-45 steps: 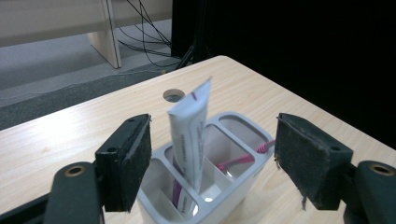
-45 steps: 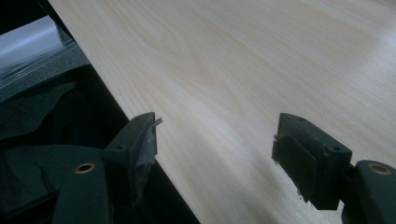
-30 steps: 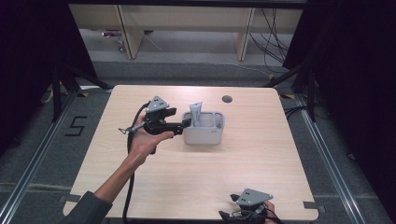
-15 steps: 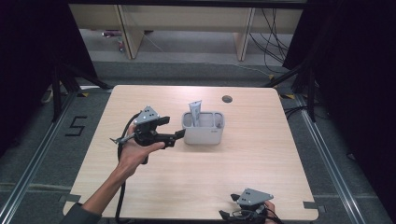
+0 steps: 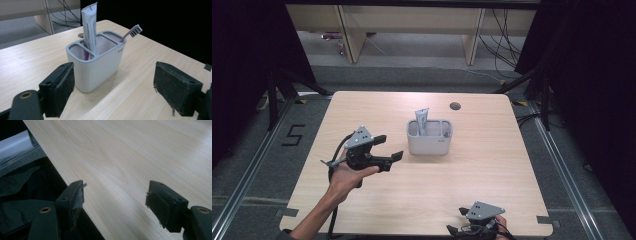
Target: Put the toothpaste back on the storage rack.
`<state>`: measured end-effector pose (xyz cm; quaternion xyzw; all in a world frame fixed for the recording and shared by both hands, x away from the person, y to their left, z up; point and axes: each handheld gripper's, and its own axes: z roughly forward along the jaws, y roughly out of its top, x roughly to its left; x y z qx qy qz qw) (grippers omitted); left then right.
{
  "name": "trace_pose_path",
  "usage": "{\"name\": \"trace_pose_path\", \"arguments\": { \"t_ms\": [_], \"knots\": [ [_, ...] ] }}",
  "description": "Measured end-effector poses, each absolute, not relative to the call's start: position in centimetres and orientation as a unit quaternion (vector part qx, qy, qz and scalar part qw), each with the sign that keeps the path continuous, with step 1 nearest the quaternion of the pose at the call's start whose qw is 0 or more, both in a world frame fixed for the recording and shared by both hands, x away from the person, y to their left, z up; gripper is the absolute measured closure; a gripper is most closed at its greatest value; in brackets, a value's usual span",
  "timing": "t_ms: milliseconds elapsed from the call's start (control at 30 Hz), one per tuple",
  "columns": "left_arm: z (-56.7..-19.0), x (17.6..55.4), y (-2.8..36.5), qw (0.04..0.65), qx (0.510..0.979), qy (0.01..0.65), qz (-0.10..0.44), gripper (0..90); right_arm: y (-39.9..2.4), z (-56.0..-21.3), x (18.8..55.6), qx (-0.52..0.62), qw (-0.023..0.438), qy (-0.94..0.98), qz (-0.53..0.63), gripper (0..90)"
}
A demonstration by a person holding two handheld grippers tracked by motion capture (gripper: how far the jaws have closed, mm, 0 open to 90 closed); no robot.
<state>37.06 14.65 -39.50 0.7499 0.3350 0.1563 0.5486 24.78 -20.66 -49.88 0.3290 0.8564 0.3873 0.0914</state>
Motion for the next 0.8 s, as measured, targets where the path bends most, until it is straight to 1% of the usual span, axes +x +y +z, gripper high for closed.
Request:
{"name": "trace_pose_path", "arguments": {
  "t_ms": [467,567,633,667,700,733,800],
  "knots": [
    [-40.6,34.7,15.5,0.549,0.754,0.321,0.165,16.7,-20.6,-49.8,24.6,0.341,0.086,0.852,0.389,30.4],
    [-41.0,34.2,15.5,0.551,0.754,0.318,0.163,16.7,-20.7,-49.9,24.9,0.326,0.101,0.854,0.392,30.4],
    [-41.4,34.1,15.5,0.557,0.752,0.316,0.159,16.7,-20.7,-49.9,24.8,0.326,0.100,0.855,0.391,30.4],
    [-41.4,34.0,15.6,0.552,0.755,0.316,0.160,16.7,-20.6,-49.9,24.7,0.333,0.090,0.854,0.390,30.4],
    [-41.5,33.8,15.6,0.550,0.757,0.315,0.160,16.7,-20.6,-49.9,24.7,0.333,0.090,0.853,0.391,30.4],
    [-41.7,33.7,15.6,0.549,0.757,0.315,0.162,16.7,-20.7,-49.9,24.8,0.326,0.100,0.855,0.391,30.4],
    [-42.1,33.5,15.7,0.547,0.759,0.314,0.161,16.7,-20.7,-49.9,24.8,0.327,0.099,0.854,0.393,30.4]
  ]
}}
